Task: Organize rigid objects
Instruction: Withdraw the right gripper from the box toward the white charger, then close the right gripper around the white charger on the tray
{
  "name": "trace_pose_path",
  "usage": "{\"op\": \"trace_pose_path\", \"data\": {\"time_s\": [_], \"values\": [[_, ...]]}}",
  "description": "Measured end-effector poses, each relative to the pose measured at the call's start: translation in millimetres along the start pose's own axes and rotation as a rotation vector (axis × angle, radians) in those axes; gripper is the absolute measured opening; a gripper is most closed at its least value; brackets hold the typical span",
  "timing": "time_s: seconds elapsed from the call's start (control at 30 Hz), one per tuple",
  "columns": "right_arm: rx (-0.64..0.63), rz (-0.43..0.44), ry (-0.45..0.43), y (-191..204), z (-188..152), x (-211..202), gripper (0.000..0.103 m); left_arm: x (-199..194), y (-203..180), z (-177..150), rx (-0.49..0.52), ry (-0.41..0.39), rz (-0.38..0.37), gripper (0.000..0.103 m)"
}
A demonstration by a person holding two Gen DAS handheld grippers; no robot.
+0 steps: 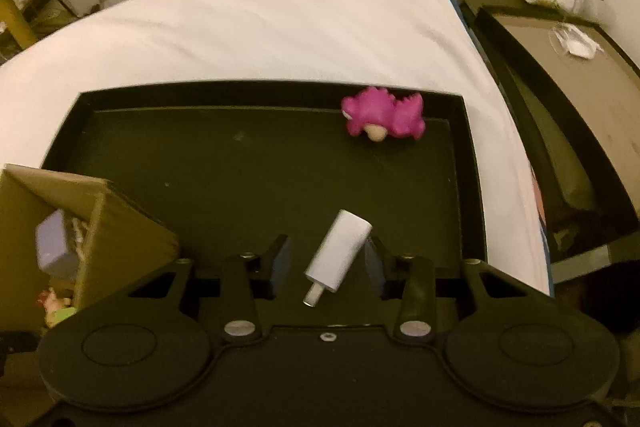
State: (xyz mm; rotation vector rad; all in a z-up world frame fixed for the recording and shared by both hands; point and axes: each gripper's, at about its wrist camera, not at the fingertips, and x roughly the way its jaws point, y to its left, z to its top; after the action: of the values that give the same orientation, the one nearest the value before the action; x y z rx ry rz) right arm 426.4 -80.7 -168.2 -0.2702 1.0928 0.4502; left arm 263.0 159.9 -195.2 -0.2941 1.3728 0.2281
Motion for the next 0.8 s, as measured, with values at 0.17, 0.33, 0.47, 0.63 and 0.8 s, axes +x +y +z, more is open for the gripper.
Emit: {"op": "trace_pose_path", "data": {"time_s": [0.17,0.33,0.47,0.63,0.8], "values": [[0.036,-0.005,0.032,-8.6,-4.6,11.2,0.025,0.1,1.7,-1.4,-0.001,-0.003,-0.003,0.013],[0.019,-0.003,0.055,-10.2,-12.2,13.3,0.021,-0.3,2.0,-2.2,0.0,-0.004,-0.003,0.013],[-0.009,-0.001,0.034,-10.5,-15.8,7.2,0.02,-0.8,1.0,-2.3,0.001,-0.004,-0.001,0.013],[-0.032,0.01,-0.011,-13.5,-13.1,-11.3,0.02,-1.5,1.2,-1.1,-0.002,-0.002,-0.001,0.013],[-0.05,0.028,-0.055,-10.6,-6.9,-29.9,0.02,-1.7,0.9,-1.3,-0.002,-0.003,0.0,0.013]]}}
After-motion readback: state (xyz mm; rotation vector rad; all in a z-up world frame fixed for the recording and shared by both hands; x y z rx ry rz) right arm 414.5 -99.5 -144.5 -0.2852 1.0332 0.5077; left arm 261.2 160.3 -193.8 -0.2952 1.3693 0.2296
